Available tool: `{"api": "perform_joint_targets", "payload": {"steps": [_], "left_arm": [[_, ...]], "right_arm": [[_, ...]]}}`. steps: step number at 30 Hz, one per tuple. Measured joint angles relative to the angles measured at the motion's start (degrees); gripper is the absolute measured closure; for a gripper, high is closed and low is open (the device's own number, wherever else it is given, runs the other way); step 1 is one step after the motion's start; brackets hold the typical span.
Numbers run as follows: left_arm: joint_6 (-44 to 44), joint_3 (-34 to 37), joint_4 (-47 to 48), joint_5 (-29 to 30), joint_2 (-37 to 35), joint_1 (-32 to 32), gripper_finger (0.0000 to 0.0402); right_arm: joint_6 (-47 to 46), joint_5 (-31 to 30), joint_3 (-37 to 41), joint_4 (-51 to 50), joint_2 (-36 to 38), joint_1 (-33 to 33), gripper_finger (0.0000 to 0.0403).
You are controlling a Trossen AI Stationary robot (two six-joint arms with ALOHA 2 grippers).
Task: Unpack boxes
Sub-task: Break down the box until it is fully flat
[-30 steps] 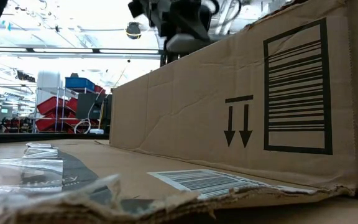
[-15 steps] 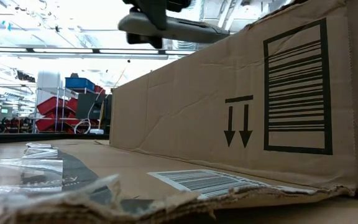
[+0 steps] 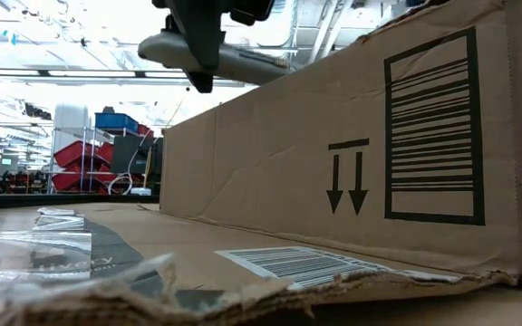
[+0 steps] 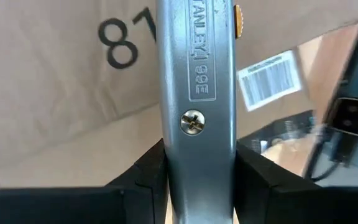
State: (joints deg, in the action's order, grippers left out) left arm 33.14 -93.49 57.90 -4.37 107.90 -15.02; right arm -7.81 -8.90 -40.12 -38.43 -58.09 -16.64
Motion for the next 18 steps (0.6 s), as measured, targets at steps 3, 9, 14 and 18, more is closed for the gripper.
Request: {"api": "perform_joint_targets", "payload": {"steps": [3, 9, 14, 18], "left_arm": [[-2.61, 0.04, 2.03, 3.44, 0.28, 1.22, 0.0295], [-7.78, 0.02, 6.52, 7.12, 0.88, 6.64, 0.0295], [-13.90, -0.13, 6.89, 6.21, 1.69, 11.22, 0.0295], [-17.90, -0.13, 6.66, 6.98, 1.72, 15.40, 0.0295]], "right_arm": [[-2.90, 0.65, 0.07, 0.39, -0.73, -0.32, 0.0301], [-12.11, 1.98, 0.00, 0.82, -1.92, -4.36, 0.0301], [-20.04, 1.89, -0.08, 2.66, -3.09, -8.52, 0.0301], [-22.16, 2.47, 0.05, 6.54, -3.17, -11.83, 0.0301]]}}
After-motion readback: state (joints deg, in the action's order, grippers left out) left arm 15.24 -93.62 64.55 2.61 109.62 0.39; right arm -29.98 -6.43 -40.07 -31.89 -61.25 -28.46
